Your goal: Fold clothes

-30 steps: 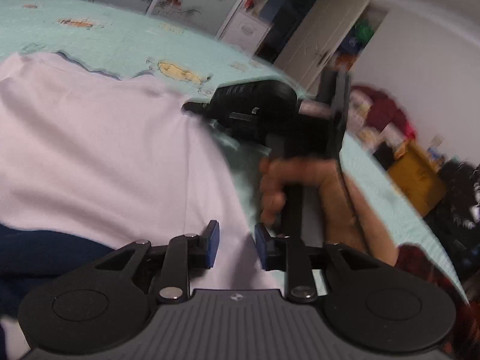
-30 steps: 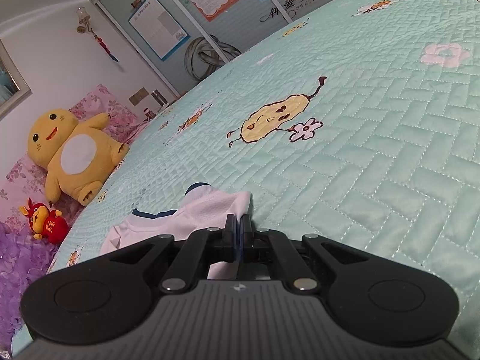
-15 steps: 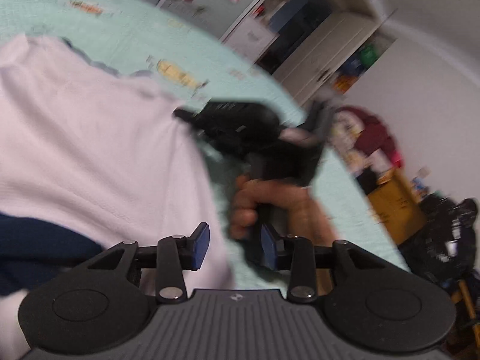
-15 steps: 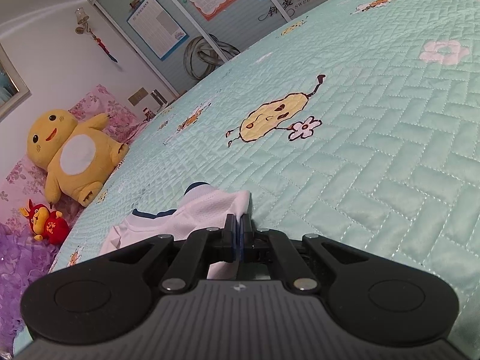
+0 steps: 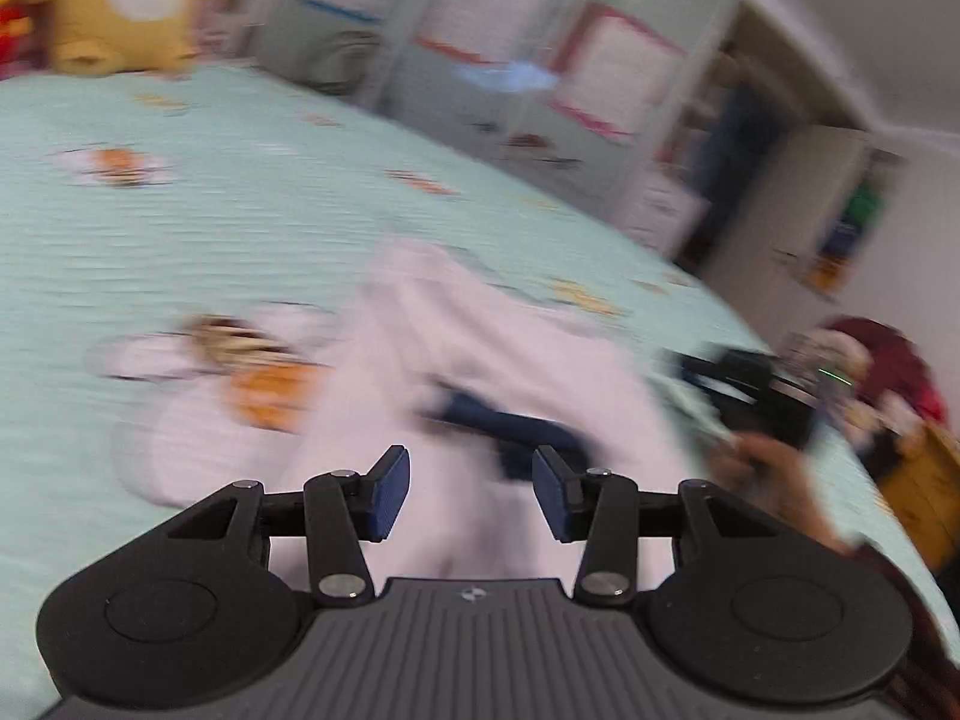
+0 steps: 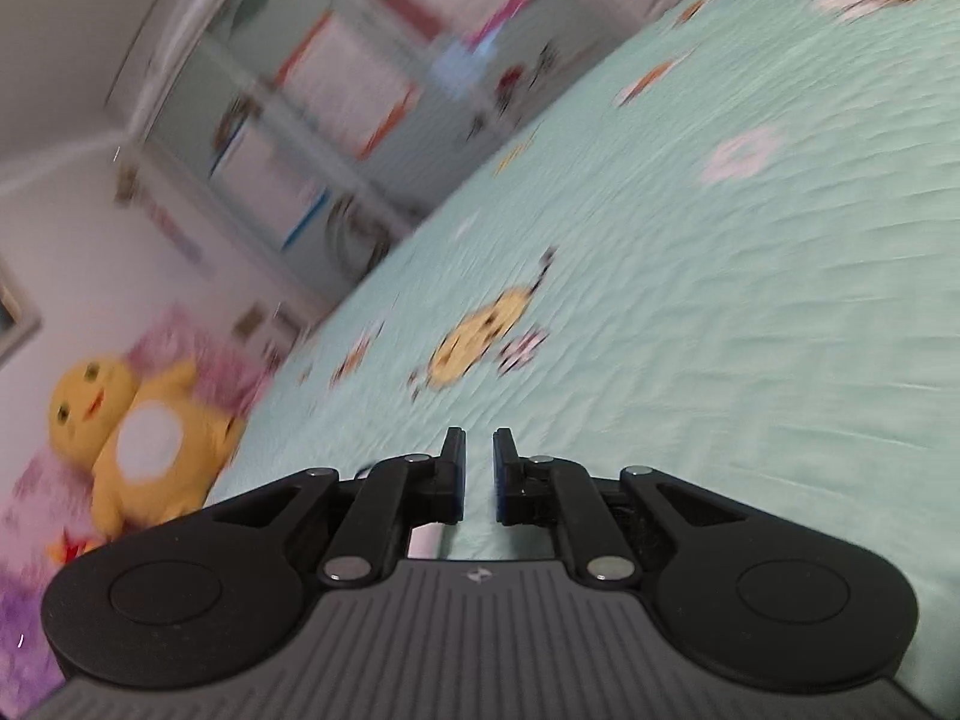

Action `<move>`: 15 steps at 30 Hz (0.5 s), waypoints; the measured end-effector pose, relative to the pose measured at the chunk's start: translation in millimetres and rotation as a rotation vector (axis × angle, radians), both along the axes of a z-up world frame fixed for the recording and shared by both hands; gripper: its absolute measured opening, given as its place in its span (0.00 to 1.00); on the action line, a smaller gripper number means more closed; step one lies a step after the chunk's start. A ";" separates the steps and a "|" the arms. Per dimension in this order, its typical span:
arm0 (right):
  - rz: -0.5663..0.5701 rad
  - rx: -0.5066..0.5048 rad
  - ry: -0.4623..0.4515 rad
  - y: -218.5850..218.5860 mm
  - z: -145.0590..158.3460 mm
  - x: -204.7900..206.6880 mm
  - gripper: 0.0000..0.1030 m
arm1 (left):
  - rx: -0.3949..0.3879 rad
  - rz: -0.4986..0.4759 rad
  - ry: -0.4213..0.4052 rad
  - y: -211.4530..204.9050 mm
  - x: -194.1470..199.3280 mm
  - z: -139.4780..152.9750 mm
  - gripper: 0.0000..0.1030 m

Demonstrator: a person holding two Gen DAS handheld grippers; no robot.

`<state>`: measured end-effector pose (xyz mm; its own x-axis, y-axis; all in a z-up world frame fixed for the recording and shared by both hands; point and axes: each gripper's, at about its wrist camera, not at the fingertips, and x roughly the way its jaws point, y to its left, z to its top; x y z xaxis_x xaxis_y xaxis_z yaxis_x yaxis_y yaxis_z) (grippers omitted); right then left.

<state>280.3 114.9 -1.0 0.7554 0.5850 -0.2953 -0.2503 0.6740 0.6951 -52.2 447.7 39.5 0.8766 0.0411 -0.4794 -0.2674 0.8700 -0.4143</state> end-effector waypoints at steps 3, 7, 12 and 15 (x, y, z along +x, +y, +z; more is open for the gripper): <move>0.054 -0.006 -0.062 3.1 16.9 -37.0 0.09 | 0.052 0.037 0.065 22.7 8.3 -5.0 0.45; 0.221 -0.034 -0.087 37.4 39.3 -70.4 0.09 | 0.082 0.004 0.122 35.2 21.1 -16.5 0.46; 0.347 -0.083 -0.048 105.1 54.7 -60.1 0.09 | 0.105 -0.045 0.086 32.5 13.4 -21.8 0.43; 0.393 -0.125 -0.027 152.8 58.8 -47.1 0.09 | 0.120 -0.068 0.088 36.3 13.5 -25.8 0.26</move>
<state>233.1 267.7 57.8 0.4902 0.7915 -0.3649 -0.5226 0.6020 0.6037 -38.7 484.0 13.7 0.8343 0.0445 -0.5496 -0.2364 0.9293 -0.2837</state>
